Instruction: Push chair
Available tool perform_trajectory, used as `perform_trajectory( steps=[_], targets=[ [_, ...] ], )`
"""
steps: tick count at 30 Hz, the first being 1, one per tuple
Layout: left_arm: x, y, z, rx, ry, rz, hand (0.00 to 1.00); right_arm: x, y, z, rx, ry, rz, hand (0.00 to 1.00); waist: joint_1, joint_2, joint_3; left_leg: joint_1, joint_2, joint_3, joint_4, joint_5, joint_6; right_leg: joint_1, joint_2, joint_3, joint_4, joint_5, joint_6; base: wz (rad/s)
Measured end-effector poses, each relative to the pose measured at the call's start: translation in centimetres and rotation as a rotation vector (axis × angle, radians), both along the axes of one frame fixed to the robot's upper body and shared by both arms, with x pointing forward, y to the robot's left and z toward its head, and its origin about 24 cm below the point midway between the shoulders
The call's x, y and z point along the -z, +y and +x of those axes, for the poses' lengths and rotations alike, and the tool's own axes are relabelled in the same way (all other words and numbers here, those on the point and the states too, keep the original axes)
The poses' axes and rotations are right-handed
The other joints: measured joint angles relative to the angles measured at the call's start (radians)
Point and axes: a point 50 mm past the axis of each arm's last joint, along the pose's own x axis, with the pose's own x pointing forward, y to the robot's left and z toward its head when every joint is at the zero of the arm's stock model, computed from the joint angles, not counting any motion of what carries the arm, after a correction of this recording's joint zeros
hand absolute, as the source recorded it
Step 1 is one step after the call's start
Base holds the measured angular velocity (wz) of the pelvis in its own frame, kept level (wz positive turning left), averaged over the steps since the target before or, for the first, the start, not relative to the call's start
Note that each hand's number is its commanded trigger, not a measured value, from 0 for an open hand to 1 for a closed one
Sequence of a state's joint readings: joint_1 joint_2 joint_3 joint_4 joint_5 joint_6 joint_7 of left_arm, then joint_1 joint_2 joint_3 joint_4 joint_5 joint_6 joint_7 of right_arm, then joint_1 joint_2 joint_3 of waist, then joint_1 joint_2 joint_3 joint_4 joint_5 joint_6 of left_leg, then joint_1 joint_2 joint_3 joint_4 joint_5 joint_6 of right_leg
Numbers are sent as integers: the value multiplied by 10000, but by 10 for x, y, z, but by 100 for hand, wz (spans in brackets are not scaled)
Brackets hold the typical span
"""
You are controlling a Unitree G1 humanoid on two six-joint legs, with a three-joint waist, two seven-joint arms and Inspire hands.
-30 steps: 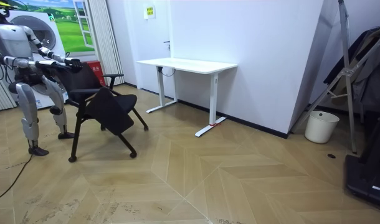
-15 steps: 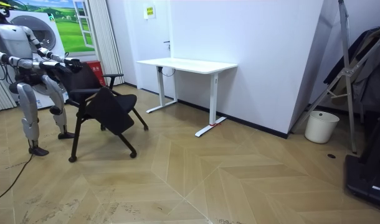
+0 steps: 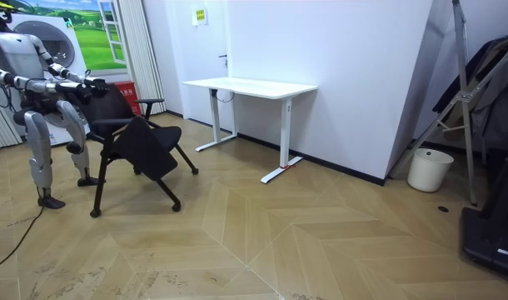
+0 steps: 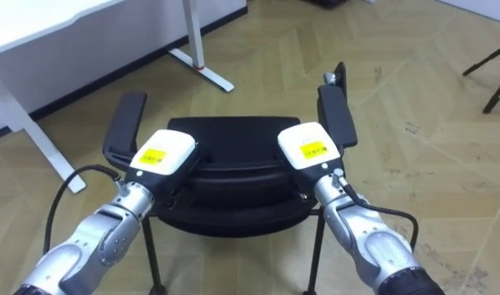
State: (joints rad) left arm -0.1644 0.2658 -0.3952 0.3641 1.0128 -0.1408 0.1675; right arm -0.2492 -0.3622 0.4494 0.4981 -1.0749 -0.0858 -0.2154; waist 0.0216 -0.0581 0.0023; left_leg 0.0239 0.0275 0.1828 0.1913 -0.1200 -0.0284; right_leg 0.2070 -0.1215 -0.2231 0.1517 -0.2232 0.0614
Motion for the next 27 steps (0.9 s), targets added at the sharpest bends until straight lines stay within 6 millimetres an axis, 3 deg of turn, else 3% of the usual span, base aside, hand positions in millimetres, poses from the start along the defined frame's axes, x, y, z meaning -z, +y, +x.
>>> perform_trajectory(
  steps=[10, 27],
  targets=[
    [-1, 1, 0, 72, -174, 0, 100, 0, 0, 0, -2, -27, 51, 100, 39, -120, 71, 7, 1, 17, -2, 1, 0, 0, 1, 18, -12, 0, 0, 0],
    [-1, 2, -1, 71, -197, 13, 100, 1, 0, -1, -30, -60, 140, 100, 47, -113, 75, -25, 8, -26, 84, -1, -2, 43, 3, -61, -7, 0, 0, 0]
  ],
)
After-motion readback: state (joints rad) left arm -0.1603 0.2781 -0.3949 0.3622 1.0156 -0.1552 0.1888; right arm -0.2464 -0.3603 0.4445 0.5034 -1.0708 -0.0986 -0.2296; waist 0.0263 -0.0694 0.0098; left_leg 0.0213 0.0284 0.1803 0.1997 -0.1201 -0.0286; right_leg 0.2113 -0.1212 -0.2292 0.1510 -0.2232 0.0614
